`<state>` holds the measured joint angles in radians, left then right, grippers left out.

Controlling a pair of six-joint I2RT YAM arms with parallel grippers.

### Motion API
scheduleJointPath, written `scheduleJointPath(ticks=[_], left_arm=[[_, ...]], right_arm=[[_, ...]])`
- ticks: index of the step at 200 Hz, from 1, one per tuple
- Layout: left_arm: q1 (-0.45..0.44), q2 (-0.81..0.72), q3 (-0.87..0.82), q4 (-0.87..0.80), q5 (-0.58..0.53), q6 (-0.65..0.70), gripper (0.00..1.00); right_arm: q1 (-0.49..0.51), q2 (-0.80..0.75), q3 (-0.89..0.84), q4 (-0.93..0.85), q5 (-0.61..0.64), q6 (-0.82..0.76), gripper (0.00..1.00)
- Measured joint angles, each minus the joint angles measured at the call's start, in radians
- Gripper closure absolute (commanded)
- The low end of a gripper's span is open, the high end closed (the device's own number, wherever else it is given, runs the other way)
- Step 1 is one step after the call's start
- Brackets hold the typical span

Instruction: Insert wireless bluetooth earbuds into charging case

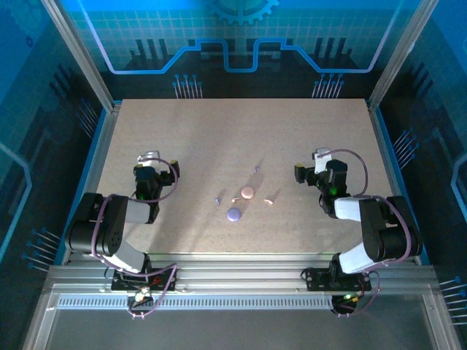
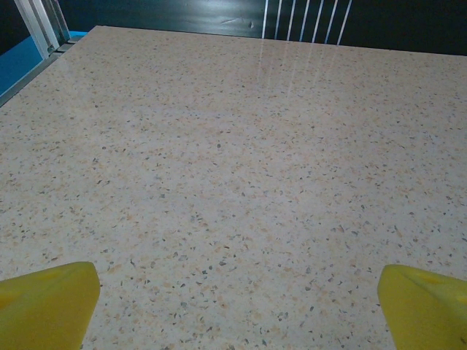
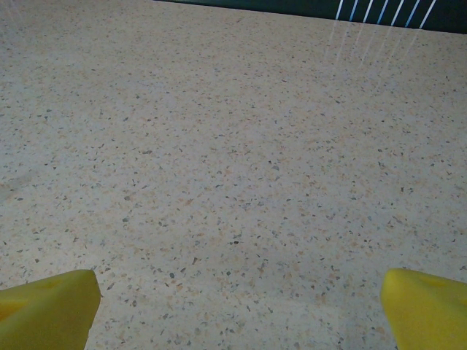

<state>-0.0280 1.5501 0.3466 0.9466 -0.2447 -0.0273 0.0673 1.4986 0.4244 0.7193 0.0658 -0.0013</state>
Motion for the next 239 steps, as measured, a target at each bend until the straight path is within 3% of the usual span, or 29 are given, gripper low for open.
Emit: scheduleJointPath(ticks=[26,74,128,164,205,239], left_arm=[[-0.001,0.0,0.0,0.0,0.0,0.0,0.01],[-0.047,-0.141,0.009,-0.12,-0.005,0.03,0.03],[-0.131,-0.431,0.29,-0.702,0.007,-0.029,0.11],[-0.196,-0.553,0.423,-1.118,0.051,-0.182,0.17],[-0.203,-0.576,0.431,-1.508,0.135,-0.4,0.2],[-0.205,-0.579,0.43,-1.65,0.165,-0.5,0.2]], right_arm=[[-0.001,-0.002,0.02,-0.042,-0.004,0.0,0.0],[0.018,-0.165,0.243,-0.445,0.003,0.005,0.0],[0.174,-0.265,0.636,-1.006,0.008,0.031,0.0],[0.298,-0.285,0.734,-1.3,-0.033,0.078,0.0],[0.526,-0.255,0.785,-1.522,-0.01,0.192,0.01],[0.716,-0.14,0.833,-1.6,-0.006,0.322,0.08]])
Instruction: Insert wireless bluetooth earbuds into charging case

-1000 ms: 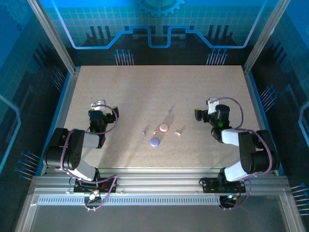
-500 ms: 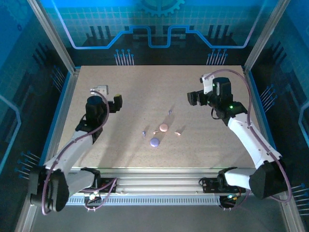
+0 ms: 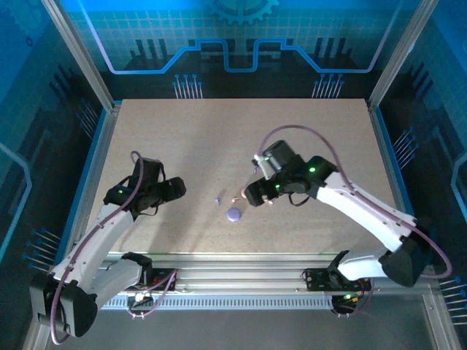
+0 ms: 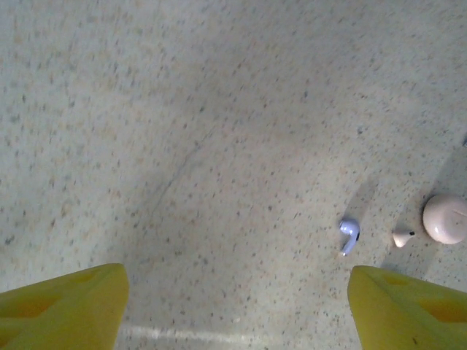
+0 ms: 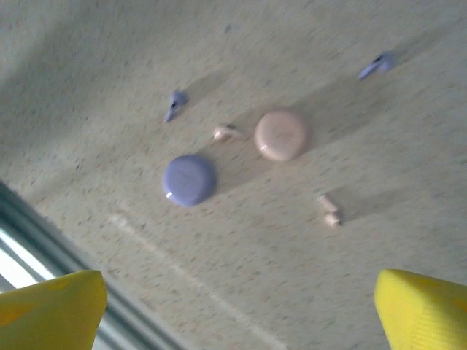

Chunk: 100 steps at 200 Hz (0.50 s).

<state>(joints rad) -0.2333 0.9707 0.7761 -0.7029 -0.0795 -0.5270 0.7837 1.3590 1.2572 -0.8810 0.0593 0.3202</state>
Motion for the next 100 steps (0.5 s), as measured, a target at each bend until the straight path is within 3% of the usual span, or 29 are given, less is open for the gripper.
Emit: scheduleJointPath(ticks=[24,53,100], left_arm=[[-0.001,-0.023,-0.018,-0.035,0.0,-0.038,0.19],[-0.001,-0.035,-0.028,-0.065,0.0,-0.059,0.19],[-0.001,-0.045,-0.034,-0.095,-0.012,-0.06,0.19]], right_arm=[[0.083,0.122,0.039,-0.028,0.0,0.066,0.11],[0.136,0.264,0.098,-0.06,-0.028,0.145,0.25],[0.14,0.456,0.181,-0.085,-0.077,0.265,0.25]])
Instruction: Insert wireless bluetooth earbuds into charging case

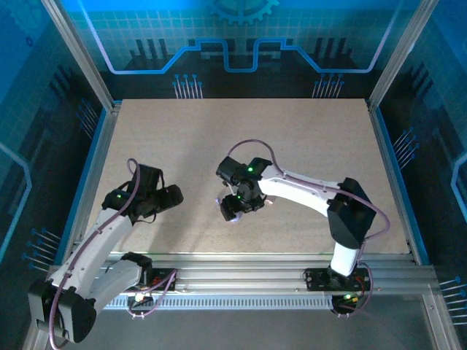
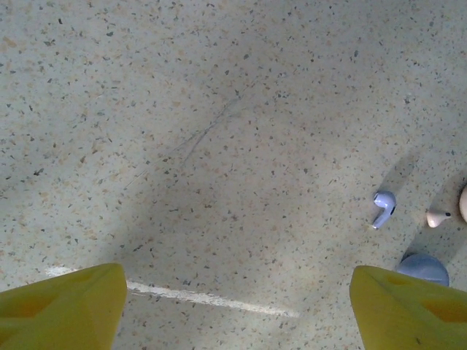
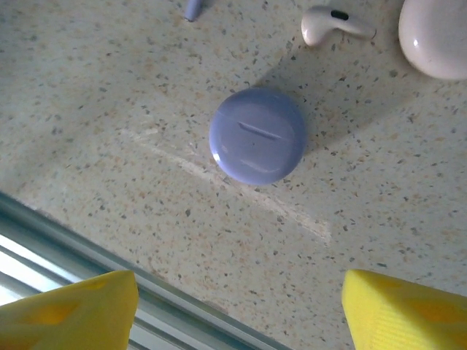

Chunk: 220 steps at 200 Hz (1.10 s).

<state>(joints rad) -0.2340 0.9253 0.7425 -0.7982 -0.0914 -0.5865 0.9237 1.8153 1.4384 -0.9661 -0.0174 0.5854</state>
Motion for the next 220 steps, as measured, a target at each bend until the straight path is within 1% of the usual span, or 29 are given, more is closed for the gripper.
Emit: scheduleJointPath(ticks=[40,72,159,220], left_arm=[[0.0,-0.004,0.0,-0.014,-0.012,0.001,0.18],[0.0,-0.005,0.0,-0.021,-0.023,0.001,0.18],[0.0,-0.005,0.0,-0.021,-0.027,0.002,0.19],[0.0,-0.005,0.0,-0.021,-0.027,0.005,0.19]], right_arm=[[0.0,0.134,0.08,-0.019,-0.009,0.044,0.26],[0.0,0.199,0.095,-0.028,0.011,0.064,0.26],[-0.009,0.258,0.12,-0.01,0.035,0.081,0.26],[-0.015,0.293,0.134,0.014,0.034,0.082,0.31]])
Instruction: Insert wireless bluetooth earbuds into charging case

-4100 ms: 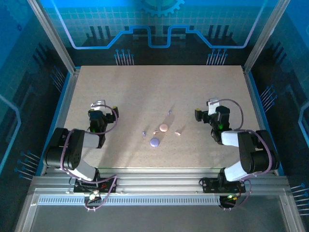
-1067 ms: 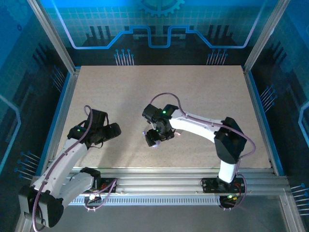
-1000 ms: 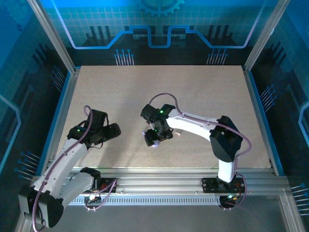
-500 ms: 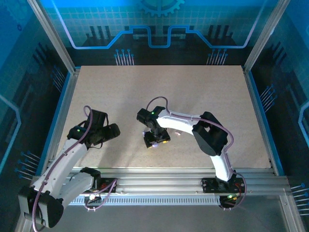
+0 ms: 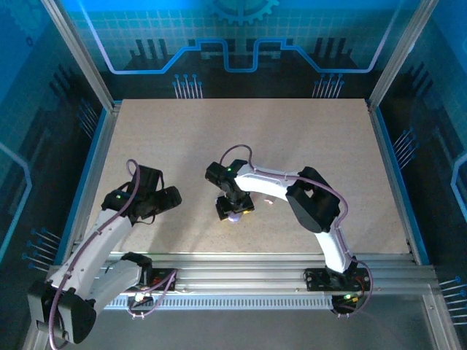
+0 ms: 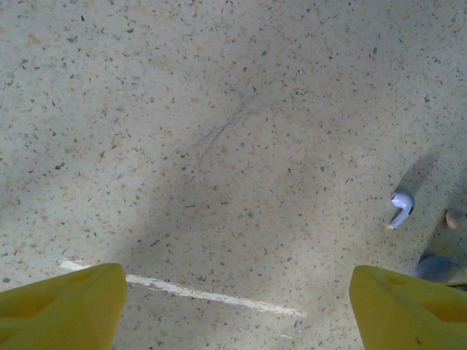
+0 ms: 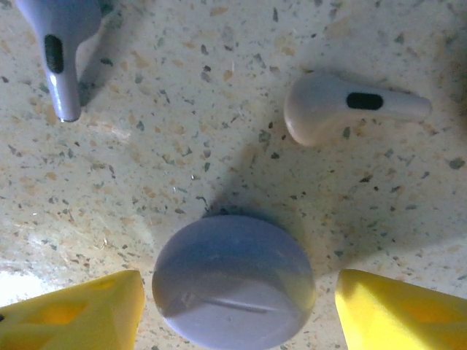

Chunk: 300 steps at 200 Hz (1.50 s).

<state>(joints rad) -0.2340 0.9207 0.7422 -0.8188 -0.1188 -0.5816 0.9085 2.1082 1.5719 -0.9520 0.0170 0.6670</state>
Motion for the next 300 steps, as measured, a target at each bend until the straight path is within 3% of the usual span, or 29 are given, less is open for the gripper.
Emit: scheduleJointPath(ticks=[121,159,235,269,300], left_arm=[[0.0,0.0,0.0,0.001,0.001,0.007,0.18],[0.0,-0.039,-0.036,0.05,0.024,0.029,0.19],[-0.067,-0.312,-0.353,0.594,0.264,0.117,0.32],[-0.101,-0.402,-0.478,0.872,0.385,0.204,0.47],[-0.151,-0.407,-0.519,1.034,0.477,0.315,0.49]], right_arm=[[-0.01,0.017,0.01,0.004,0.0,0.012,0.52],[-0.012,-0.056,-0.075,0.088,-0.007,0.03,0.53],[-0.134,-0.553,-0.469,0.61,-0.134,0.175,0.54],[-0.151,-0.652,-0.645,0.901,-0.175,0.283,0.53],[-0.15,-0.661,-0.74,1.107,-0.208,0.378,0.54]])
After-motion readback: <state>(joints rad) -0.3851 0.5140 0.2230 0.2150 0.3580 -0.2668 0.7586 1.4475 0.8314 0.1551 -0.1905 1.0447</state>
